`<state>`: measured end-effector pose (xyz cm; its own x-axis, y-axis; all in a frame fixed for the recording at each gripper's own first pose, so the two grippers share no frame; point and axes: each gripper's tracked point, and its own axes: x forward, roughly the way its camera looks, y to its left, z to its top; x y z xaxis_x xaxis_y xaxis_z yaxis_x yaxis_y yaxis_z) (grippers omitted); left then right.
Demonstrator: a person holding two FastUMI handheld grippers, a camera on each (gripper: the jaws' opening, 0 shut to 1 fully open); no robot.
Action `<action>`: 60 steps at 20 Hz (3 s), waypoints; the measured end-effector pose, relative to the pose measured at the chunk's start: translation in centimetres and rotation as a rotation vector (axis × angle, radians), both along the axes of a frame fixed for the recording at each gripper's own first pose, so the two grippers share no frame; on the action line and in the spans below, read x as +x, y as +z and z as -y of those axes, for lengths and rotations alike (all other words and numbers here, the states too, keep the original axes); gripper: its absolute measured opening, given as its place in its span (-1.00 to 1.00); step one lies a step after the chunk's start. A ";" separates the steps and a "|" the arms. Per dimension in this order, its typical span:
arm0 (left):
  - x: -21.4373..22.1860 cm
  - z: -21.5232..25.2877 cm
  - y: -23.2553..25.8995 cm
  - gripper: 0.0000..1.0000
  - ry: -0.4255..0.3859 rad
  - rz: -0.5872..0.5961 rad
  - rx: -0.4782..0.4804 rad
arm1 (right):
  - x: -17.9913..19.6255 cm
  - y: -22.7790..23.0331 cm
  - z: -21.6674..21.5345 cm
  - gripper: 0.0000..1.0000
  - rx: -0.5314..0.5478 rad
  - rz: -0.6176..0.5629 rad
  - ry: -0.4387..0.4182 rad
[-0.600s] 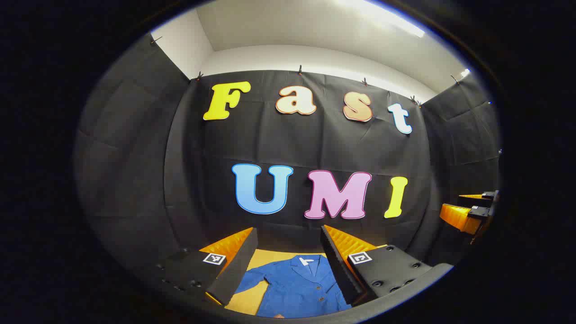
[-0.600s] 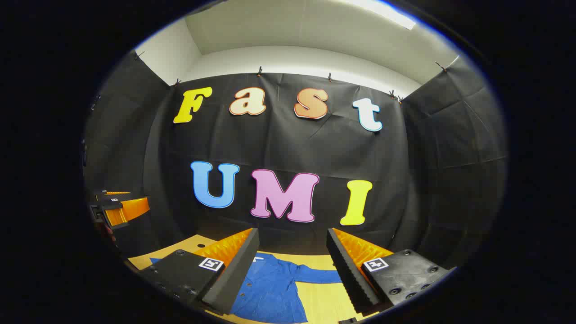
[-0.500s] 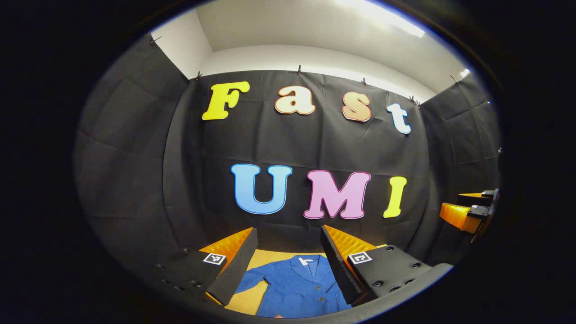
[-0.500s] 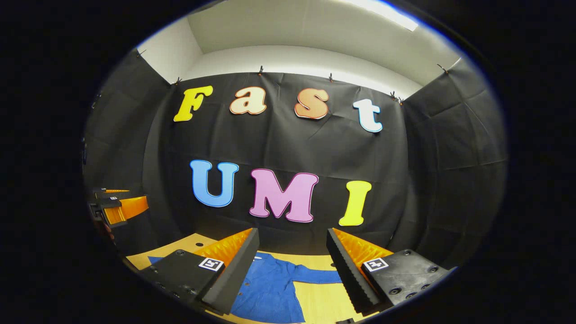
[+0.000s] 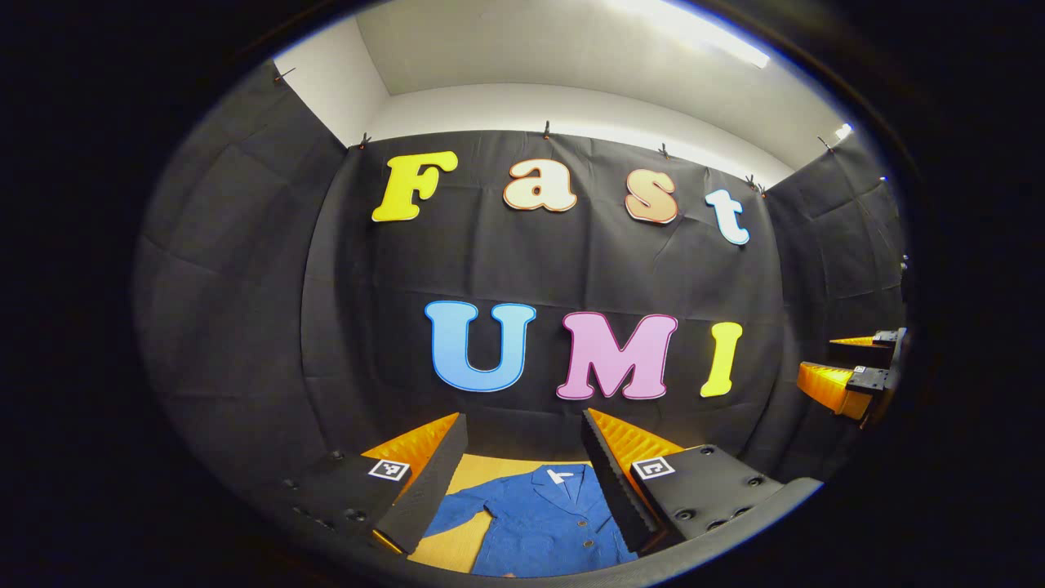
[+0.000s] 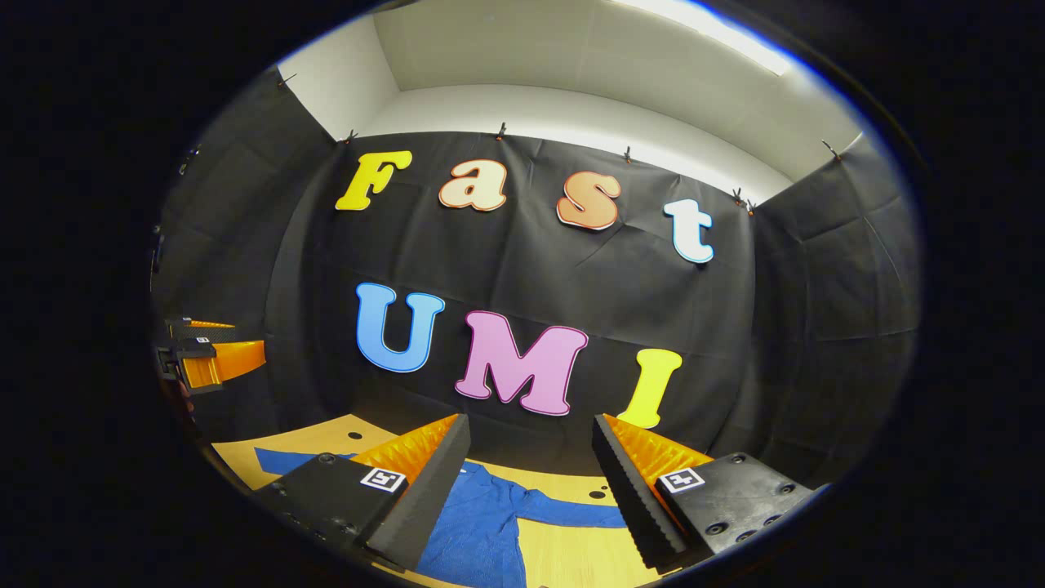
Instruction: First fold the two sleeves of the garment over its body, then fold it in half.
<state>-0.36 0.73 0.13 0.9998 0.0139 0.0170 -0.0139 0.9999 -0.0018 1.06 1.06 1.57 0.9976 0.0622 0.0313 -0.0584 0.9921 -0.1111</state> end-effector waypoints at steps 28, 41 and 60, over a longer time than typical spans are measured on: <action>5.9 0.9 -1.9 0.58 -0.036 -0.013 -0.112 | 19.8 -15.9 17.1 0.92 0.197 -0.724 -0.141; 12.6 5.9 -4.2 0.62 0.253 -0.069 -0.127 | 26.8 -52.0 34.7 0.92 0.427 -1.525 -0.404; 13.6 9.8 -5.5 0.62 0.273 -0.137 -0.071 | 23.6 -61.4 35.6 0.22 0.441 -1.695 -0.417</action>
